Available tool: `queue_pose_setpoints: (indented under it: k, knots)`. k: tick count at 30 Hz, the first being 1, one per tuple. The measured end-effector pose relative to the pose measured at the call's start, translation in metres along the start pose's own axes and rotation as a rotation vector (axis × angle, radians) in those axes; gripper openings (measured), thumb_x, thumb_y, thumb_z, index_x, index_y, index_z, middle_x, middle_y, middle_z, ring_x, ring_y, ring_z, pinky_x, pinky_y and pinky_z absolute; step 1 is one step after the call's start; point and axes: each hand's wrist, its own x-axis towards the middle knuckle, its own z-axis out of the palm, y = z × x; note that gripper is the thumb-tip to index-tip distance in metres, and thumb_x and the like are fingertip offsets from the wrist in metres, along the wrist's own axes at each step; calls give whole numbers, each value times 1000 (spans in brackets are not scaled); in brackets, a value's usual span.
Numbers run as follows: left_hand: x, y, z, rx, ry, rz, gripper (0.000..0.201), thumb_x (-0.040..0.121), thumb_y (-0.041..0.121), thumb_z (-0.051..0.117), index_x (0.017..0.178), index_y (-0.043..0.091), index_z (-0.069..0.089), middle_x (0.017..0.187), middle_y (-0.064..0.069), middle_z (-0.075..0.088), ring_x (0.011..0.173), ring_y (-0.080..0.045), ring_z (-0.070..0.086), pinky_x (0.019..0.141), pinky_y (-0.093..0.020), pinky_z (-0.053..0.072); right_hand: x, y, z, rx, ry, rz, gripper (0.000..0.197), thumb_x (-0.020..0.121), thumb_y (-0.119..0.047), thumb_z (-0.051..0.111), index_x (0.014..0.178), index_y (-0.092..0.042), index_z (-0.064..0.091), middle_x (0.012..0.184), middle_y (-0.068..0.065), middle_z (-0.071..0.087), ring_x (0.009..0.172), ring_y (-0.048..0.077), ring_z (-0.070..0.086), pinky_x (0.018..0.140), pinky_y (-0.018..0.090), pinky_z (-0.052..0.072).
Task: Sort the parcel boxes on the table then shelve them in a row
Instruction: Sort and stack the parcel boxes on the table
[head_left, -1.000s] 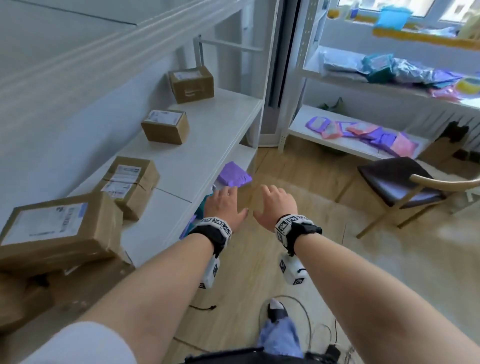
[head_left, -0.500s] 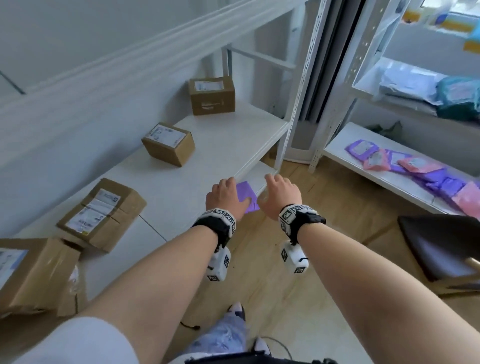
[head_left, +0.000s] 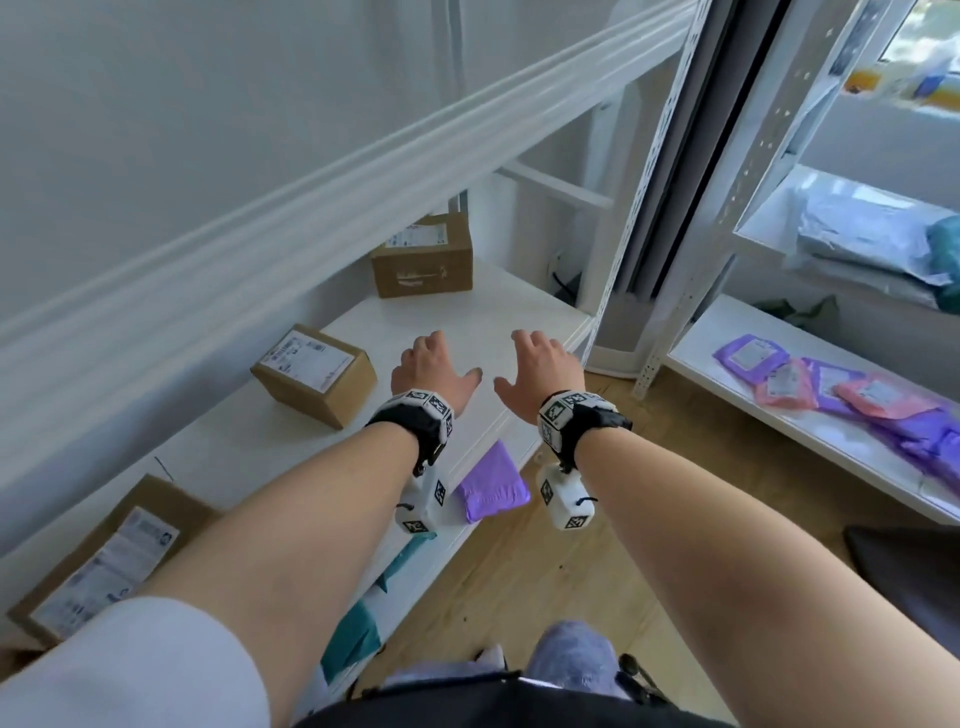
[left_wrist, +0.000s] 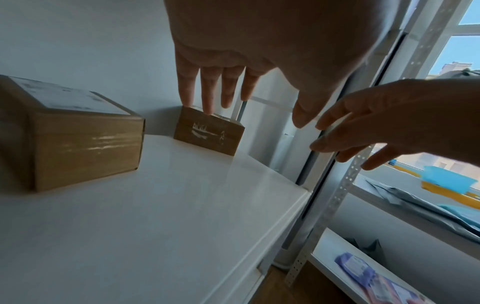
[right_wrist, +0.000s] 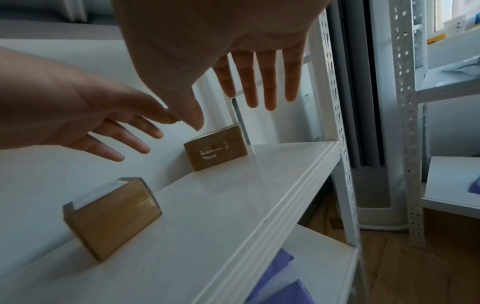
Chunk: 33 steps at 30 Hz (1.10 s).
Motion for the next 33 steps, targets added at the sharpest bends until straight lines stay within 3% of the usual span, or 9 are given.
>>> queue_pose_setpoints:
  k: [12, 18, 20, 24, 26, 29, 33]
  knots:
    - [161, 2, 7, -74, 144, -234, 75, 87, 50, 65, 145, 15, 32, 147, -10, 41, 132, -31, 42, 105, -45, 39, 170, 20, 36, 97, 16, -126, 60, 88, -48, 58, 135, -16, 41, 125, 8, 51, 114, 30, 52, 89, 41, 46]
    - [241, -10, 18, -201, 230, -399, 86, 87, 46, 65, 154, 16, 19, 152, -16, 35, 139, -35, 33, 112, -47, 30, 272, 31, 55, 140, 19, -166, 81, 85, -53, 60, 150, -20, 24, 127, 8, 48, 116, 30, 50, 92, 44, 47]
    - [261, -14, 20, -218, 245, -432, 84, 89, 45, 64, 154, 14, 19, 152, -17, 34, 140, -36, 32, 112, -48, 29, 297, 29, 65, 148, 8, -188, 86, 85, -52, 61, 153, -19, 19, 131, 8, 47, 117, 30, 49, 94, 44, 45]
    - [297, -31, 35, -301, 256, -490, 77, 93, 46, 56, 153, 14, 19, 154, -18, 30, 140, -36, 33, 111, -50, 31, 330, 23, 89, 200, -77, -235, 81, 84, -47, 65, 148, -19, 22, 134, 10, 47, 120, 32, 49, 95, 46, 47]
    - [311, -35, 42, -354, 250, -480, 77, 92, 49, 55, 151, 13, 20, 151, -17, 32, 131, -36, 42, 103, -47, 39, 340, 22, 100, 268, -109, -255, 77, 84, -44, 66, 145, -19, 26, 134, 10, 47, 118, 33, 52, 94, 46, 50]
    - [320, -36, 46, -381, 323, -525, 68, 92, 46, 58, 140, 4, 34, 138, -16, 41, 112, -35, 53, 84, -39, 43, 345, 22, 111, 371, -97, -276, 73, 85, -33, 66, 144, -19, 26, 131, 10, 48, 107, 34, 59, 88, 45, 53]
    - [302, -12, 41, -402, 345, -609, 58, 92, 40, 61, 126, -4, 44, 126, -17, 47, 105, -32, 55, 80, -37, 43, 336, 26, 102, 358, -82, -255, 63, 87, -26, 65, 139, -15, 32, 123, 10, 52, 100, 32, 60, 80, 41, 53]
